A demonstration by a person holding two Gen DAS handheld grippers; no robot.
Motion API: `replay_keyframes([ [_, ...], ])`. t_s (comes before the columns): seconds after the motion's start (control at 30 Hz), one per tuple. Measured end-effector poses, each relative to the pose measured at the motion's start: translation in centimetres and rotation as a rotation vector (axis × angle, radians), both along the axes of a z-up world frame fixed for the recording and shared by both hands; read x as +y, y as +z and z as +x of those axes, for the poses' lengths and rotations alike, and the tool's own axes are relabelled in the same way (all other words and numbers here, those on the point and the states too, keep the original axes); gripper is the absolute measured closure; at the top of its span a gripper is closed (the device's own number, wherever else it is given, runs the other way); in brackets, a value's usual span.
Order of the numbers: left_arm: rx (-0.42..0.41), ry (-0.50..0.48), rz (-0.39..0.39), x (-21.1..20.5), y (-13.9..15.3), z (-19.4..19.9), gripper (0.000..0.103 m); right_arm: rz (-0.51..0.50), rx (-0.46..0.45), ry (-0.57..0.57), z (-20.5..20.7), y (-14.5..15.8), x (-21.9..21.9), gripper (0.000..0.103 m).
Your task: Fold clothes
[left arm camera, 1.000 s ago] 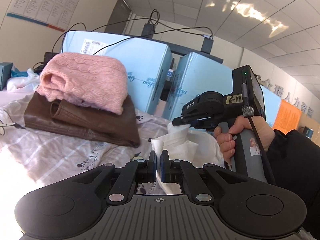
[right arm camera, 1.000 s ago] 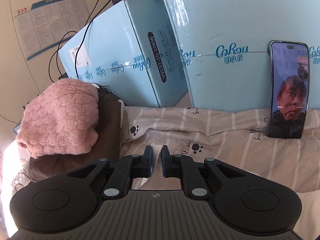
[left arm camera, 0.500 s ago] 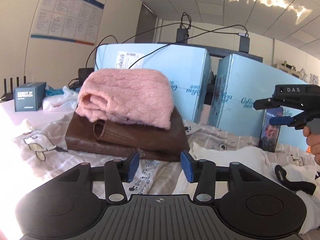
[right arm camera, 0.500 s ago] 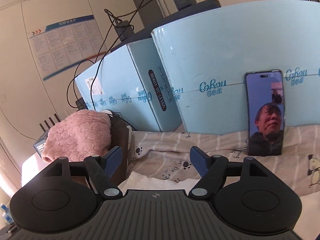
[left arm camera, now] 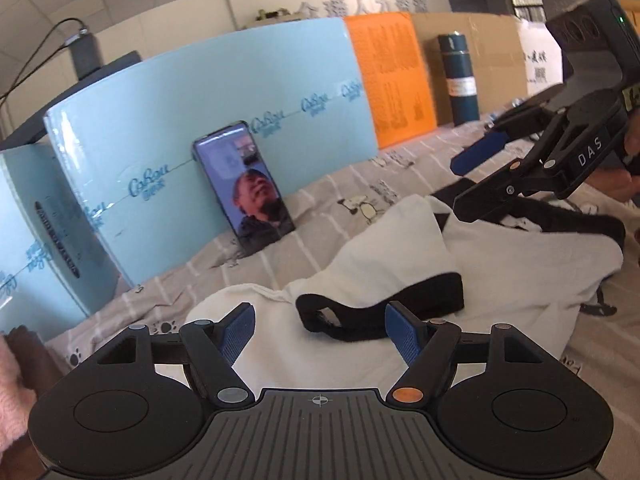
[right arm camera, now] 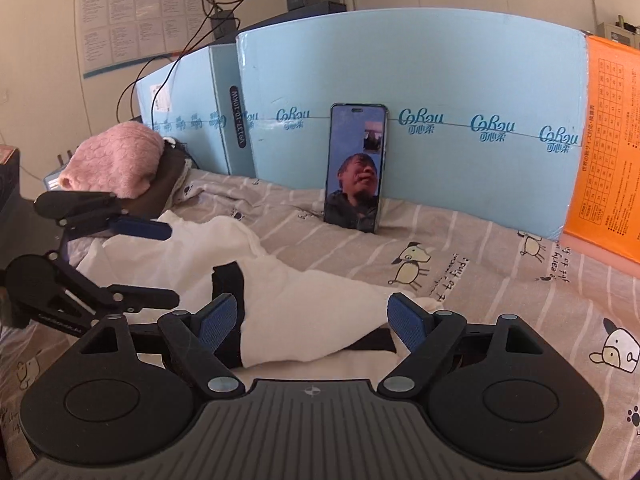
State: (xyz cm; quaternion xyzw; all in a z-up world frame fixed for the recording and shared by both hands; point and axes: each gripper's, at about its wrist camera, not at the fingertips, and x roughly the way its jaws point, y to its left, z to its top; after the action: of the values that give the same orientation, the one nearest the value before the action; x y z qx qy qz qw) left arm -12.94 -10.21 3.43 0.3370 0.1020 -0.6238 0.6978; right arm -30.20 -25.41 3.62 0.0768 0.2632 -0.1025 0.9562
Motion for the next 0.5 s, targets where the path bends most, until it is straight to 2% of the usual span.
replay_keyframes([
  [0.1, -0.116, -0.080, 0.085, -1.0, -1.2, -1.0, 0.029, -0.032, 0.056, 0.086, 0.6, -1.3, 0.7, 0.021],
  [0.27, -0.156, -0.107, 0.132, -2.6, -2.1, -0.4, 0.027, -0.091, 0.114, 0.200, 2.1, -2.6, 1.3, 0.021],
  [0.33, -0.135, -0.104, 0.135, -3.4, -2.4, 0.3, 0.027, -0.099, 0.112, 0.246, 2.7, -2.7, 1.4, 0.021],
  [0.5, 0.007, -0.058, 0.073, -5.0, -2.4, 2.8, 0.025, -0.120, 0.138, 0.297, 5.0, -3.3, 1.0, 0.021],
])
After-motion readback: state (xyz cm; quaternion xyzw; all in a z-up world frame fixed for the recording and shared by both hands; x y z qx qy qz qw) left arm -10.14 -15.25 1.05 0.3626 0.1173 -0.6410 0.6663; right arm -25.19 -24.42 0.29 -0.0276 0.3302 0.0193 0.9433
